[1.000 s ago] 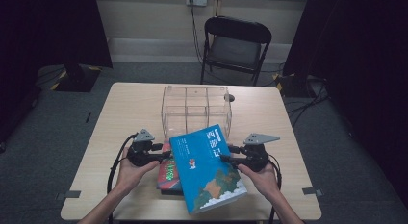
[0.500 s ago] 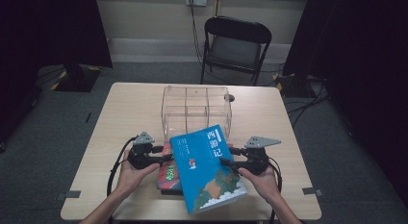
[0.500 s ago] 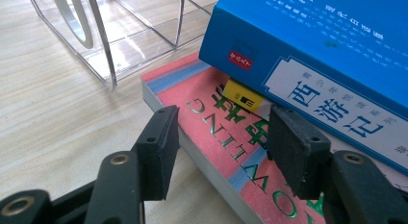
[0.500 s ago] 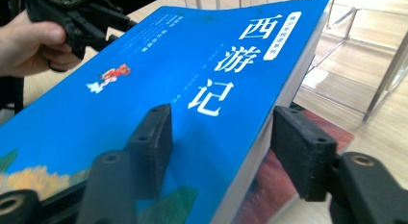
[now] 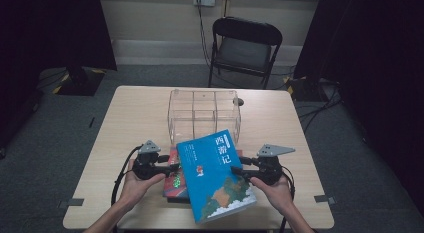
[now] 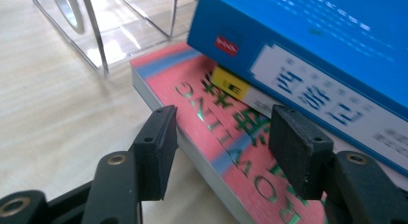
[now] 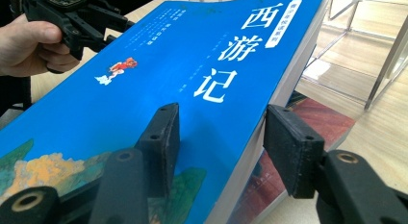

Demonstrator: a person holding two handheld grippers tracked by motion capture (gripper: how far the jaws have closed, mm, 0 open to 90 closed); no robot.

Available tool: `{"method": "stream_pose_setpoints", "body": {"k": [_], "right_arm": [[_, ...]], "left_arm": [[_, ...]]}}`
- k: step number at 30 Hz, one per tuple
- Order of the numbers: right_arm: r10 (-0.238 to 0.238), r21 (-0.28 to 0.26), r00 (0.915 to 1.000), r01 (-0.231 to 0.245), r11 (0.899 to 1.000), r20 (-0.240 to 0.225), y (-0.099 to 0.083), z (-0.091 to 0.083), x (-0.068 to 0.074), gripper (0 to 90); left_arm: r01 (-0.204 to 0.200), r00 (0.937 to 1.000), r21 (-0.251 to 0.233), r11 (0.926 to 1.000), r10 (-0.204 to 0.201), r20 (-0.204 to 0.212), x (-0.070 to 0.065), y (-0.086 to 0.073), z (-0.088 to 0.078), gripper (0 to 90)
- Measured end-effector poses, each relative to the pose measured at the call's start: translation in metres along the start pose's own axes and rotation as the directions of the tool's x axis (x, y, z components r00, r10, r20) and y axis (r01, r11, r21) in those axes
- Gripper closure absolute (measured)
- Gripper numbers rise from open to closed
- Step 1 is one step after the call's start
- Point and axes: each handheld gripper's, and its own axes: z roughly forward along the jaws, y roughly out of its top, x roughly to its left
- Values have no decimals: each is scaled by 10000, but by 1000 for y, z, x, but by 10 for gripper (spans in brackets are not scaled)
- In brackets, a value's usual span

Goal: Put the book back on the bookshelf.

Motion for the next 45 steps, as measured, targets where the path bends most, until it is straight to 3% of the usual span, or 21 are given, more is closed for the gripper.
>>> {"method": "stream_pose_setpoints", "body": {"k": [9,12,13,15,17,19,20,23,24,25,26,28,32,42,45], "right_arm": [[-47,26,10000,47,10000,68,-4,-6,5,501],[-191,5,9997,191,9998,147,-4,-7,7,500],[-180,4,9997,180,9998,137,-4,-7,7,500],[-159,29,9999,159,9999,56,-3,-7,5,497],[-143,-46,9999,143,9999,96,-2,-6,4,485],[-51,-80,9999,52,10000,91,0,-2,2,473],[27,-94,9999,-26,10000,100,1,0,2,473],[106,-134,9998,-104,9999,166,0,0,2,480],[148,-125,9998,-146,9998,167,0,0,3,482],[161,-114,9998,-159,9998,130,-1,-1,3,483],[188,-104,9997,-186,9998,173,-1,-1,3,486],[164,-68,9996,-163,9998,239,-1,-2,5,487],[149,-55,9996,-148,9999,246,-4,-7,7,502],[147,-42,9985,-145,9999,535,-13,-22,20,500],[-29,-69,9972,34,10000,753,-9,-17,19,400]], "left_arm": [[-235,9997,302,9993,232,125,-9,-4,-8,426],[-546,9983,227,9983,550,-196,-10,-1,-15,525],[-556,9978,42,9984,558,-370,-11,0,-17,489],[-326,9995,-238,9992,327,50,-12,3,-21,489],[-453,9969,-422,9981,479,624,-18,7,-23,512],[-149,9926,-742,9971,237,1194,-22,10,-21,499],[-56,9924,-829,9965,158,1224,-23,11,-22,491],[324,9848,-997,9945,-147,1732,-21,14,-21,490],[343,9793,-903,9953,-155,2017,-22,15,-19,493],[199,9793,-896,9958,-13,2026,-25,15,-16,491],[-69,9858,-1010,9949,237,1660,-30,16,-16,466],[-44,9887,-900,9959,178,1487,-32,19,-15,466],[50,9876,-951,9955,100,1568,-30,21,-10,485],[-366,9902,-672,9971,453,1319,-32,38,4,474],[-186,9895,-653,9977,277,1420,-32,36,3,472]]}}
